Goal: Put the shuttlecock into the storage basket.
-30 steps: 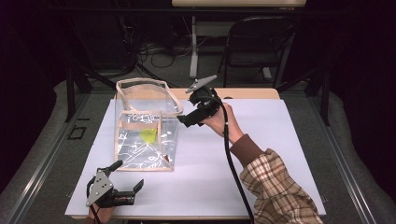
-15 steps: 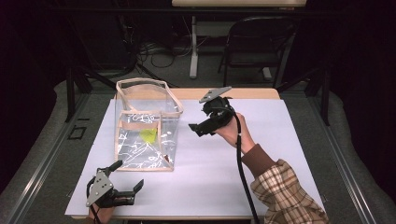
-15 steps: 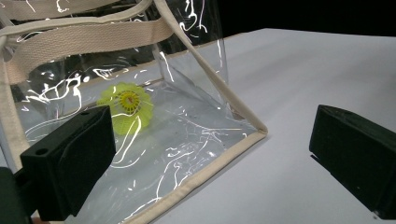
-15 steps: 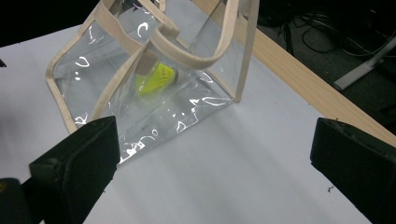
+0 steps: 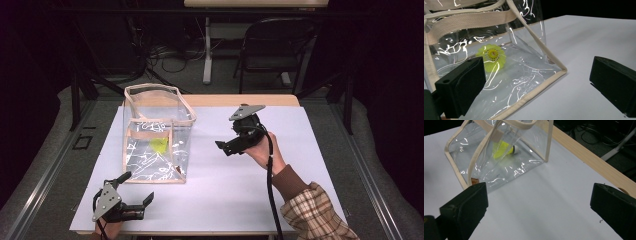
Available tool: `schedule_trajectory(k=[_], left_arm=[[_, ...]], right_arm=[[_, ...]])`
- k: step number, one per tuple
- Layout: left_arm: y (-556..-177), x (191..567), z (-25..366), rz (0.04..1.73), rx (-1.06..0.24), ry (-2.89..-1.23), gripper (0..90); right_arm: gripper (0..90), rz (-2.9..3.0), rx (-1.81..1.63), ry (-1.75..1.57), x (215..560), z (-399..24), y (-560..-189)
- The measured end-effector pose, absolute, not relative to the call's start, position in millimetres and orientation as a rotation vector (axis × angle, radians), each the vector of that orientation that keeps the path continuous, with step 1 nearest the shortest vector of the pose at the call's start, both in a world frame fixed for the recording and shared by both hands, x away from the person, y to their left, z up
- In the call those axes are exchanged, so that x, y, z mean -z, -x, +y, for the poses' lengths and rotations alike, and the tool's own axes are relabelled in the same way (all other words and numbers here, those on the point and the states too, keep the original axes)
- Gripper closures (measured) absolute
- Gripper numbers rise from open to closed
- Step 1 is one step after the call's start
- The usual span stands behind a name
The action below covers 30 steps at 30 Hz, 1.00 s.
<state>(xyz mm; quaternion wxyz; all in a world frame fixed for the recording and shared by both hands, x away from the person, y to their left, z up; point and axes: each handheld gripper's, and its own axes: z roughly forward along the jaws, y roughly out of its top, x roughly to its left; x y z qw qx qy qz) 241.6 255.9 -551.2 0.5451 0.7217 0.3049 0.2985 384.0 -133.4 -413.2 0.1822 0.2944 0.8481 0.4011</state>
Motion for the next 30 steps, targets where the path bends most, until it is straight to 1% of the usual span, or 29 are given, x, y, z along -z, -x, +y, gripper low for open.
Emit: schedule_trajectory(k=[30], left_arm=[[-242,551,256,0.723,-0.708,-1.714,0.3]], right_arm=[[0.9,2.321,-1.126,-0.916,447,-188,-338]])
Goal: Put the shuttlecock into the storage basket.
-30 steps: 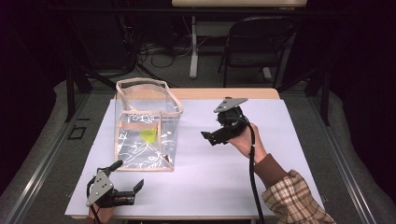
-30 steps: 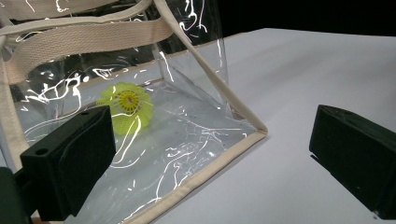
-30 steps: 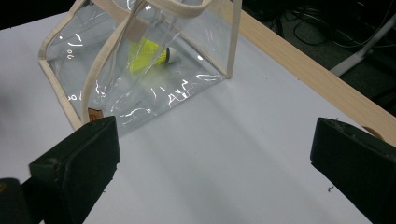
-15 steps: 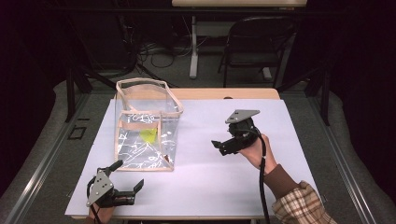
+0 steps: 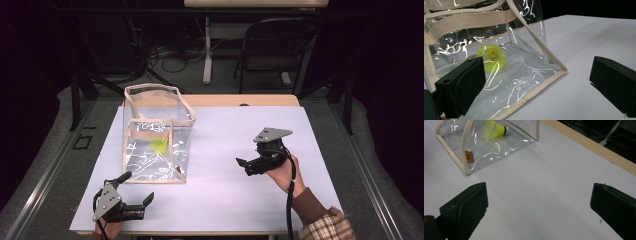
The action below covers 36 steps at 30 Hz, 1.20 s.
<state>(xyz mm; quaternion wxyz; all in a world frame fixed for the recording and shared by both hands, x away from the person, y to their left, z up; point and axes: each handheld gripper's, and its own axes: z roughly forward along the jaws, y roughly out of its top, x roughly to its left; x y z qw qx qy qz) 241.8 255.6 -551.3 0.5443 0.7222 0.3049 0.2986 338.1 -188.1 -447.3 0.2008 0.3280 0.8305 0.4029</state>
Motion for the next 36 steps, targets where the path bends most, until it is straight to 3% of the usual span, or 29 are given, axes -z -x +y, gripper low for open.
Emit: schedule_trajectory(k=[36], left_arm=[[-242,551,255,0.724,-0.707,-1.715,0.3]], right_arm=[[0.0,2.226,-1.225,-0.881,489,-224,-286]])
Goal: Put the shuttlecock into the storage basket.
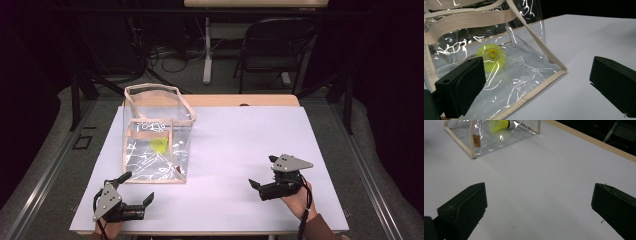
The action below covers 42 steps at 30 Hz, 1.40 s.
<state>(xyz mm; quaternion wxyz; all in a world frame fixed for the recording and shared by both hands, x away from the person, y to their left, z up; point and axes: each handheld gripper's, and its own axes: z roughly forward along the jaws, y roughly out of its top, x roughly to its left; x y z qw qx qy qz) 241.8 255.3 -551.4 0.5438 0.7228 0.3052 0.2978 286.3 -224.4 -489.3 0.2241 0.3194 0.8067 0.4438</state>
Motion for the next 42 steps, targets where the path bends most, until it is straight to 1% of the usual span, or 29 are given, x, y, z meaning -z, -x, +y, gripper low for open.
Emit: schedule_trajectory(k=[17,42], left_arm=[[-242,552,255,0.727,-0.703,-1.717,0.3],[-242,552,255,0.725,-0.698,-1.719,0.3]], right_arm=[[0.0,2.203,-1.256,-0.826,518,-233,-272],[0.0,2.067,-1.319,-0.839,543,-245,-258]])
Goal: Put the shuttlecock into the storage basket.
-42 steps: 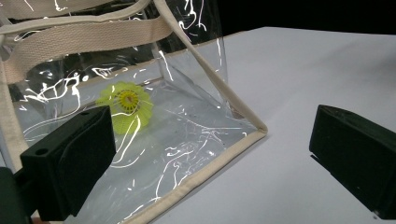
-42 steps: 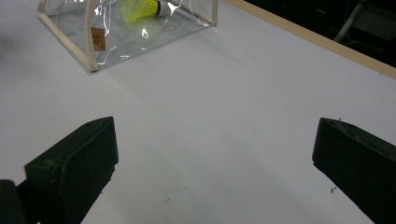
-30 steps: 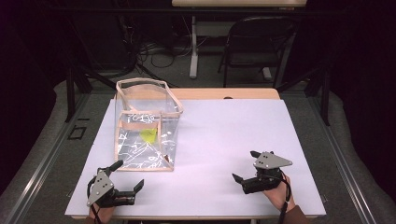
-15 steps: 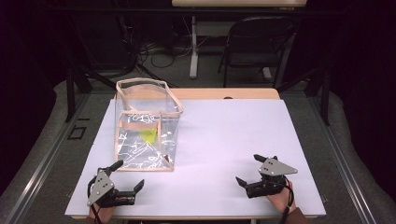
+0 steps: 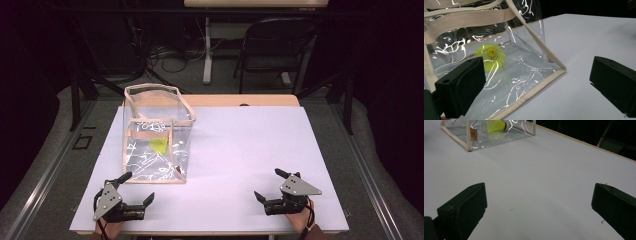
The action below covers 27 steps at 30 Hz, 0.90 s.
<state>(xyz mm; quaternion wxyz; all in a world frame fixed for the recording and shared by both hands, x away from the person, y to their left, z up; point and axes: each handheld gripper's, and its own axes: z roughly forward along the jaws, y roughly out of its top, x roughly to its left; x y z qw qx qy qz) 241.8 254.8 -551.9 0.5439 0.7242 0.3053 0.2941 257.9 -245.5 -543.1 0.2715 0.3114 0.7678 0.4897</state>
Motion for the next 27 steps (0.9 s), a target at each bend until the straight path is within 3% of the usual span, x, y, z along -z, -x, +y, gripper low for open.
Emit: schedule_trajectory(k=[27], left_arm=[[-243,552,255,0.717,-0.700,-1.733,0.2]], right_arm=[[0.0,2.062,-1.335,-0.709,543,-245,-246]])
